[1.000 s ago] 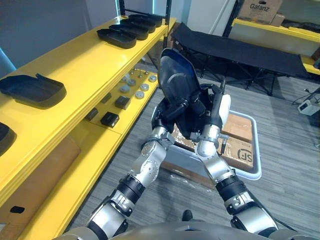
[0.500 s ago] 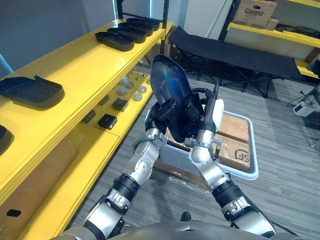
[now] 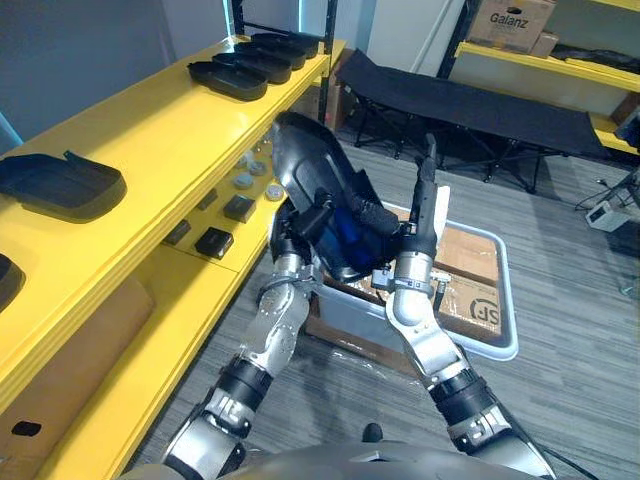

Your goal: Walk over and take three plastic housings, then place them on the shelf

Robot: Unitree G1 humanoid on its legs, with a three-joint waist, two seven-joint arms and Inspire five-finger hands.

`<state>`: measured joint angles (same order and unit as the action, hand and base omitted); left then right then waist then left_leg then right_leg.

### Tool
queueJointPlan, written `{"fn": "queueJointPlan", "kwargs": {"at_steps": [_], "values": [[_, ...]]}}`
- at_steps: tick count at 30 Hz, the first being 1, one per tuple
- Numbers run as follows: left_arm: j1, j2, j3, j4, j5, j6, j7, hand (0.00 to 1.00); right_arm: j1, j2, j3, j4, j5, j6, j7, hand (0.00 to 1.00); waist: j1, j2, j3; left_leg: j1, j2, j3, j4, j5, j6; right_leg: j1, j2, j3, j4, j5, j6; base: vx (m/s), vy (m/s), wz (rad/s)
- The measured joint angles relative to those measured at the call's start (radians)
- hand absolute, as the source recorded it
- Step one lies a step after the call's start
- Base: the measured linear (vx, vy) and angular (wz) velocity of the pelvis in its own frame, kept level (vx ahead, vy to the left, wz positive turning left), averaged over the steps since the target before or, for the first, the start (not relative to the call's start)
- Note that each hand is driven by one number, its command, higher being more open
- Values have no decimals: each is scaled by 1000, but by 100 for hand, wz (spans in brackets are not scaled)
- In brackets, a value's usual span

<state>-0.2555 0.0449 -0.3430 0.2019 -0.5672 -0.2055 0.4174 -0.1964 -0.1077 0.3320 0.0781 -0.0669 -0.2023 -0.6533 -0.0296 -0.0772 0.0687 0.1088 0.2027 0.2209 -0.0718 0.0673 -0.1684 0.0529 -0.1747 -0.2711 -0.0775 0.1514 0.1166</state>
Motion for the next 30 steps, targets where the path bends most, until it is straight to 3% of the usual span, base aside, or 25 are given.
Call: {"fn": "queueJointPlan", "kwargs": {"at_steps": [6,8,10,12,15,16,18,23,28,30], "values": [[53,-15,142,-39,290,-16,143,0,90,-17,-54,-40,186,-2,151,100,-5,13,5,2,0,1,-4,1,0,-1,1,-1,0,-3,-3,0,0,0],[82,-25,210,-39,344,-19,200,0,137,-16,-86,-56,292,-66,189,100,-7,24,3,2,1,2,-4,1,-1,-2,2,-1,0,-5,-4,0,0,0],[138,-26,313,-39,420,-32,267,0,197,-16,-158,-87,449,-142,295,100,-12,34,2,2,1,4,-5,0,-2,-4,2,0,0,-5,-5,0,0,0],[177,-24,387,-39,447,-41,295,0,243,-16,-211,-109,501,-187,363,100,-15,36,2,2,2,5,-5,0,-2,-4,3,1,0,-5,-5,0,0,0],[241,-2,454,-39,460,-78,308,0,300,-16,-287,-124,519,-196,459,100,-13,35,2,2,1,7,-5,-4,-4,-5,2,1,0,-6,-5,0,0,0],[251,2,459,-39,460,-87,307,0,311,-17,-295,-123,521,-192,478,100,-12,35,2,2,1,8,-5,-4,-5,-5,2,1,0,-7,-4,0,0,0],[276,8,463,-40,460,-120,298,0,356,-23,-310,-120,521,-125,547,100,-8,36,1,1,2,9,-4,-5,-7,-6,2,1,0,-10,-5,0,0,0],[338,8,442,-158,462,-143,233,0,399,-46,-280,-71,519,-28,618,100,-6,44,-3,-21,1,9,-3,-5,-9,-26,1,-1,0,-14,-11,0,0,0],[419,9,434,-305,465,-159,135,0,401,-65,-269,-30,503,8,635,100,0,65,-14,-41,0,-33,-1,0,-3,-14,-3,-45,0,-16,-1,18,2,24],[467,13,438,-392,464,-159,72,0,379,-99,-229,13,478,14,621,100,17,68,-16,-62,-4,-75,2,5,-1,-1,-8,-89,0,-23,2,10,1,53]]}}
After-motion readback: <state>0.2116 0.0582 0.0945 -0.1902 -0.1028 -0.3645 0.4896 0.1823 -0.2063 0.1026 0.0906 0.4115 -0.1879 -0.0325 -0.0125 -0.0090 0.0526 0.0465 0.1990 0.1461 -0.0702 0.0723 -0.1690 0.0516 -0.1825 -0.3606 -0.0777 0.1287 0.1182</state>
